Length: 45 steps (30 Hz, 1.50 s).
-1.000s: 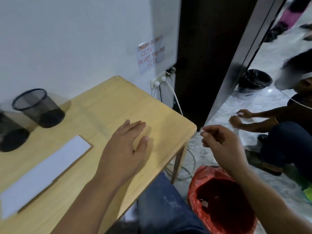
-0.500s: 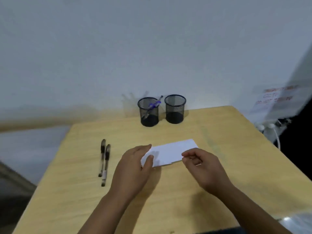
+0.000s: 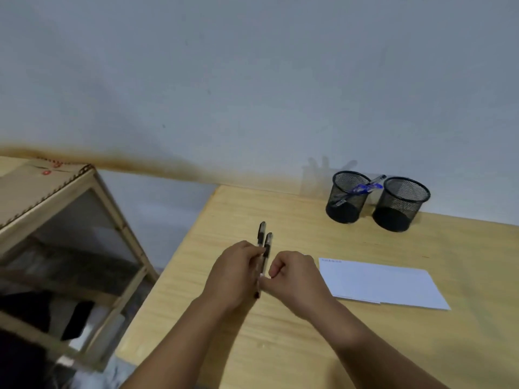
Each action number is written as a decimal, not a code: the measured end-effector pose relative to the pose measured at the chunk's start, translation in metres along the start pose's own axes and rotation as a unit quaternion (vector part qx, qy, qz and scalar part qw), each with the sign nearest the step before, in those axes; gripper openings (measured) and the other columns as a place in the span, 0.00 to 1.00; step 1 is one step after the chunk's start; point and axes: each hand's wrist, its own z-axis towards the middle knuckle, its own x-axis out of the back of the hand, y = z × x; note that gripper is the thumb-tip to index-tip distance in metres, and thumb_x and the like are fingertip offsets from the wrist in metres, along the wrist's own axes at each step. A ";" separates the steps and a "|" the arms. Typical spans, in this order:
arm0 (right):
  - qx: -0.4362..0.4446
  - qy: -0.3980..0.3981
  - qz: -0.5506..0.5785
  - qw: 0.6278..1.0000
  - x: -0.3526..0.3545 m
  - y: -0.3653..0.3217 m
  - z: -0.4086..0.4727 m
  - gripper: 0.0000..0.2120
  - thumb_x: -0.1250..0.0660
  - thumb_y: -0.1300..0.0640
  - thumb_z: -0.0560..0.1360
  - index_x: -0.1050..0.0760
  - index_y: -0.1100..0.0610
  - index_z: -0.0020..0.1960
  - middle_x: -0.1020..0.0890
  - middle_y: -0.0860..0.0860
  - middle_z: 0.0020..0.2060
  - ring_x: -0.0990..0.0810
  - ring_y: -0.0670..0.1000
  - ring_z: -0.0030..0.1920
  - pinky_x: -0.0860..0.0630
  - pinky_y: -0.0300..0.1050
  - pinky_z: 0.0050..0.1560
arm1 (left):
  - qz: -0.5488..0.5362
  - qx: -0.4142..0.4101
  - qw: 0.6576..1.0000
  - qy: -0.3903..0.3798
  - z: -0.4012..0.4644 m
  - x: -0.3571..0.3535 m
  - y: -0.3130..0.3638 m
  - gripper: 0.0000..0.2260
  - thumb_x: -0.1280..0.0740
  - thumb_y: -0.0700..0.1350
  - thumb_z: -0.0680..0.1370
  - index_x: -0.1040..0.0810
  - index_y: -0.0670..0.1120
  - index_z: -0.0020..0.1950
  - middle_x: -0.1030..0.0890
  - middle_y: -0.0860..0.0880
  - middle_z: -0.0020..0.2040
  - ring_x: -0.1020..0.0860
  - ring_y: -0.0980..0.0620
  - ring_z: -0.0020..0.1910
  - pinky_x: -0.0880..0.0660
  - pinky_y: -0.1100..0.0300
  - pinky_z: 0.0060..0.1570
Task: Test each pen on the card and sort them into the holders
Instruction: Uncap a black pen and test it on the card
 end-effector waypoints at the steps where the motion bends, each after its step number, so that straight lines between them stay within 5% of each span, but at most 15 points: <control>1: 0.000 0.000 -0.014 1.000 -0.003 -0.001 0.001 0.11 0.28 0.46 0.60 0.27 0.51 0.32 0.22 0.46 0.30 0.24 0.49 0.29 0.26 0.47 0.30 | -0.002 -0.004 1.000 -0.003 0.001 0.001 -0.002 0.16 0.36 0.41 0.77 0.19 0.51 0.62 0.20 0.54 0.51 0.22 0.54 0.51 0.25 0.56 0.50; 11: -0.013 -0.011 -0.039 0.999 -0.003 -0.004 0.008 0.05 0.30 0.53 0.64 0.26 0.52 0.35 0.19 0.48 0.37 0.18 0.52 0.36 0.21 0.49 0.35 | -0.024 -0.007 1.000 -0.004 0.007 0.002 -0.010 0.11 0.34 0.43 0.79 0.18 0.53 0.58 0.19 0.55 0.50 0.22 0.55 0.48 0.24 0.54 0.48; 18: -0.066 -0.059 0.047 0.995 0.034 0.011 -0.012 0.08 0.26 0.58 0.65 0.22 0.53 0.43 0.14 0.51 0.30 0.15 0.49 0.31 0.15 0.53 0.42 | 0.000 -0.015 1.000 -0.008 0.007 0.000 -0.011 0.15 0.34 0.46 0.79 0.22 0.54 0.66 0.21 0.57 0.54 0.23 0.56 0.48 0.25 0.58 0.48; 23: -0.063 -0.092 0.078 0.991 0.066 0.023 -0.043 0.07 0.26 0.59 0.68 0.19 0.52 0.45 0.16 0.50 0.29 0.17 0.48 0.31 0.17 0.51 0.46 | 0.035 -0.071 0.995 0.064 0.006 -0.003 -0.003 0.17 0.31 0.48 0.78 0.24 0.60 0.66 0.24 0.58 0.58 0.27 0.54 0.56 0.24 0.55 0.47; 29: -0.027 -0.110 0.070 0.991 0.091 0.047 -0.067 0.07 0.25 0.60 0.67 0.17 0.51 0.43 0.21 0.48 0.29 0.26 0.46 0.30 0.20 0.51 0.38 | 0.048 -0.191 0.974 0.112 0.008 -0.009 0.010 0.10 0.31 0.52 0.76 0.18 0.56 0.57 0.19 0.57 0.52 0.24 0.52 0.48 0.23 0.53 0.39; 32: 0.018 -0.074 0.004 0.997 0.103 0.058 -0.073 0.07 0.27 0.57 0.69 0.20 0.46 0.44 0.18 0.47 0.35 0.23 0.44 0.32 0.22 0.46 0.40 | 0.029 -0.227 0.968 0.105 0.008 -0.010 0.018 0.11 0.35 0.54 0.78 0.18 0.54 0.56 0.18 0.58 0.51 0.25 0.52 0.47 0.25 0.55 0.43; 36: 0.114 -0.016 -0.113 0.987 0.114 0.056 -0.075 0.10 0.27 0.43 0.69 0.25 0.41 0.47 0.21 0.36 0.42 0.24 0.39 0.48 0.26 0.35 0.46 | 0.025 -0.254 0.961 0.109 0.005 -0.010 0.032 0.12 0.36 0.54 0.78 0.17 0.52 0.53 0.17 0.57 0.47 0.25 0.52 0.44 0.26 0.58 0.43; 45: 0.166 0.023 -0.149 0.975 0.110 0.061 -0.065 0.08 0.36 0.42 0.76 0.24 0.44 0.48 0.20 0.39 0.40 0.23 0.41 0.43 0.27 0.40 0.41 | -0.008 -0.239 0.968 0.071 -0.016 -0.024 0.055 0.10 0.37 0.55 0.79 0.19 0.54 0.53 0.20 0.58 0.45 0.26 0.54 0.42 0.25 0.55 0.38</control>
